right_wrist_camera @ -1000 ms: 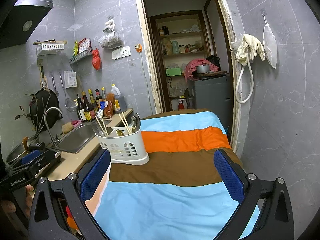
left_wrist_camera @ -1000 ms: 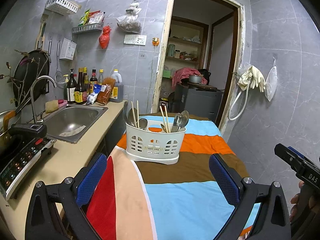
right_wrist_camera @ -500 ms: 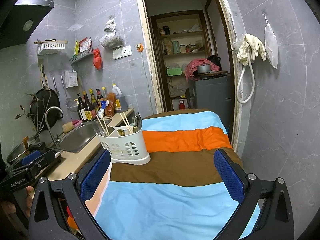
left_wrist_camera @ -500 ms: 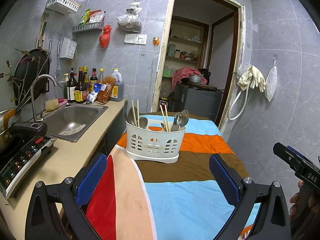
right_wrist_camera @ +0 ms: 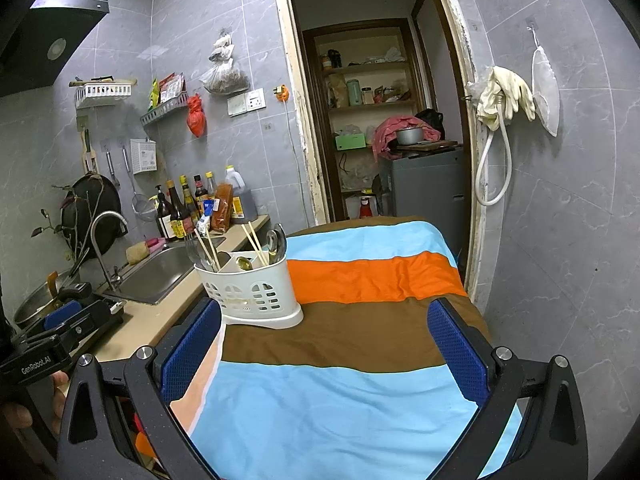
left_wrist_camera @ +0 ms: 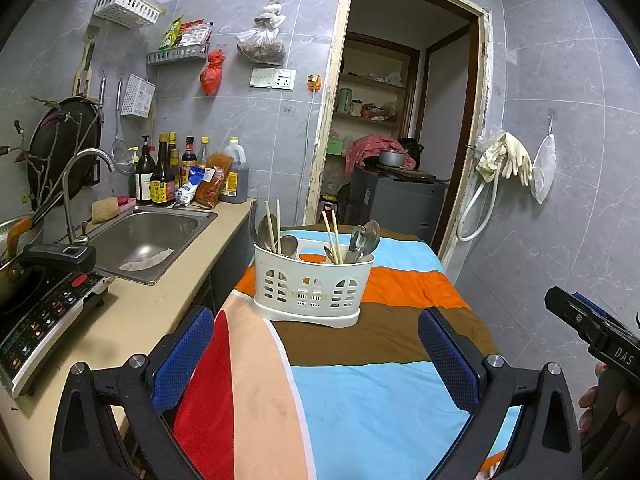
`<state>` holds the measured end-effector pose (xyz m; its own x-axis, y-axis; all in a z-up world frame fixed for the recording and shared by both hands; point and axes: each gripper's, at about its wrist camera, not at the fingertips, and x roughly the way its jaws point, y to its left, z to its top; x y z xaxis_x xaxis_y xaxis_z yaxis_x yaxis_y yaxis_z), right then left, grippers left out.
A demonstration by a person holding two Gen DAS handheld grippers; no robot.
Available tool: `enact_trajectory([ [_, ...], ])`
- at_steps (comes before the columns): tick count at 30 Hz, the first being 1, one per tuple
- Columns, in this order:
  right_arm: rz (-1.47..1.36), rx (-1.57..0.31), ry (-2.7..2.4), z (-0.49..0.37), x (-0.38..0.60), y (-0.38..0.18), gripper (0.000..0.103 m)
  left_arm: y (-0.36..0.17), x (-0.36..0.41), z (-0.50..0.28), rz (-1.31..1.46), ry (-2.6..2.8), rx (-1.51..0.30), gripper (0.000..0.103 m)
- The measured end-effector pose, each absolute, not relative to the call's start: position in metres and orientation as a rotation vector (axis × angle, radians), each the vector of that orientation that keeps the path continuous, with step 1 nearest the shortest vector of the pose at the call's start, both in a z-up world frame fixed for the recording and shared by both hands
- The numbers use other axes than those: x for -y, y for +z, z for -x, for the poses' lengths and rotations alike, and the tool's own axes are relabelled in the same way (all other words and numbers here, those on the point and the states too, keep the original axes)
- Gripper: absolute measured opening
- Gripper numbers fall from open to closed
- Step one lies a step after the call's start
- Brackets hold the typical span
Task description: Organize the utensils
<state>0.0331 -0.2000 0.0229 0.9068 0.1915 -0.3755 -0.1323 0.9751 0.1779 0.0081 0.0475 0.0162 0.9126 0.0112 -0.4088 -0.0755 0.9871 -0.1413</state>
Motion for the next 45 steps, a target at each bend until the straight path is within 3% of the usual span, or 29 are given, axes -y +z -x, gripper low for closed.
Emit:
enact_trajectory([
  [45,-0.152,-0.406,0.165,-0.0316,0.1965,0.0249,0.101,0.0185,-0.0466,-0.0089,0.155,0.045,-0.421,0.102],
])
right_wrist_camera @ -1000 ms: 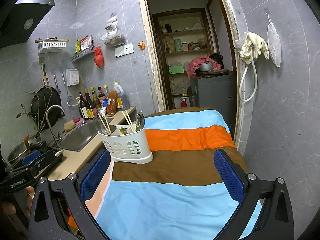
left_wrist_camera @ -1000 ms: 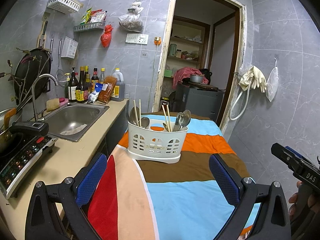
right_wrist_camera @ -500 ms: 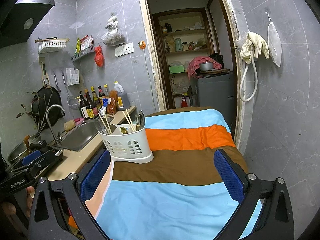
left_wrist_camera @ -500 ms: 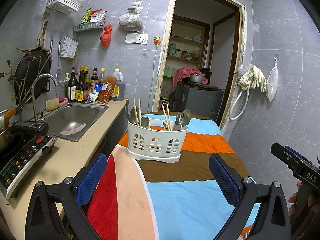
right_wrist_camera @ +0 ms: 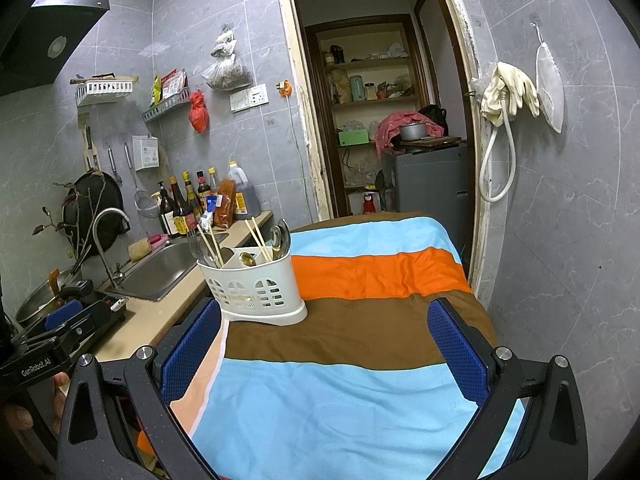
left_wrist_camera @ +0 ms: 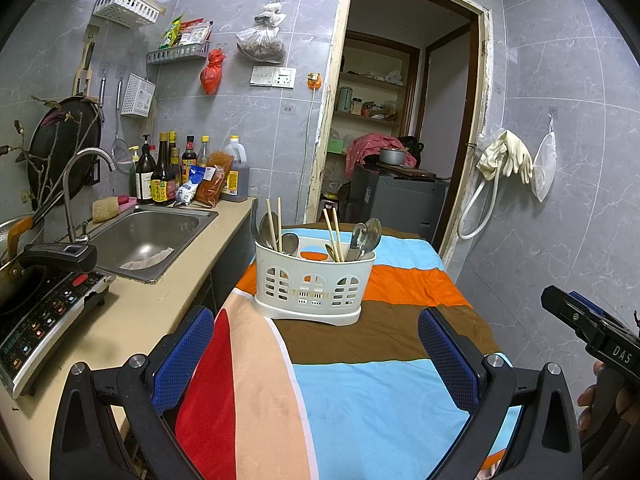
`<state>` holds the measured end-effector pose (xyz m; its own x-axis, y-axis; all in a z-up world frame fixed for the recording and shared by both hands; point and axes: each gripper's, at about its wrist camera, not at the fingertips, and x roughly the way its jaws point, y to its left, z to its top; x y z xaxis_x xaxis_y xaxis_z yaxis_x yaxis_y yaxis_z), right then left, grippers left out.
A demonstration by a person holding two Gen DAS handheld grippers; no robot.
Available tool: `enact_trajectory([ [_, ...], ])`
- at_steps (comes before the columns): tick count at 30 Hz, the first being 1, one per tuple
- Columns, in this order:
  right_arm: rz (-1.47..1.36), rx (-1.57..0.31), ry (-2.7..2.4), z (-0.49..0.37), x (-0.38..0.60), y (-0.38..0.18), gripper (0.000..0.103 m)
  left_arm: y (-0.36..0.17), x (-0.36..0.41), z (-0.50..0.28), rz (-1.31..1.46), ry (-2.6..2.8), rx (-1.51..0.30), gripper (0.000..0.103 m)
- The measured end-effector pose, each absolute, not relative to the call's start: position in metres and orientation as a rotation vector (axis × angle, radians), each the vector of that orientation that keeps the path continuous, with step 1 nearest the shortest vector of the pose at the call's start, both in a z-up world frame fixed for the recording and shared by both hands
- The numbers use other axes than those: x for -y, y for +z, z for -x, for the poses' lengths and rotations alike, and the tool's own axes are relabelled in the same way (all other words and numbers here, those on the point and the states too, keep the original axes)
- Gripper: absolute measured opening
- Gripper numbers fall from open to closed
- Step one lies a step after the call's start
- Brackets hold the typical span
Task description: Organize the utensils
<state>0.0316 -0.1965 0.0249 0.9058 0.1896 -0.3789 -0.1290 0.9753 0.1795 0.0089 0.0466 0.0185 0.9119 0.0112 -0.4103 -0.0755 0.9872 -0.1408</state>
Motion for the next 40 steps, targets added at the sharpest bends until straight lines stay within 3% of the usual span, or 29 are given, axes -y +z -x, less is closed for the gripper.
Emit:
enact_trajectory([
  [40,-0.150,-0.432,0.180,-0.020,0.182,0.013,0.101,0.017,-0.048,-0.011,0.157,0.085,-0.433,0.102],
])
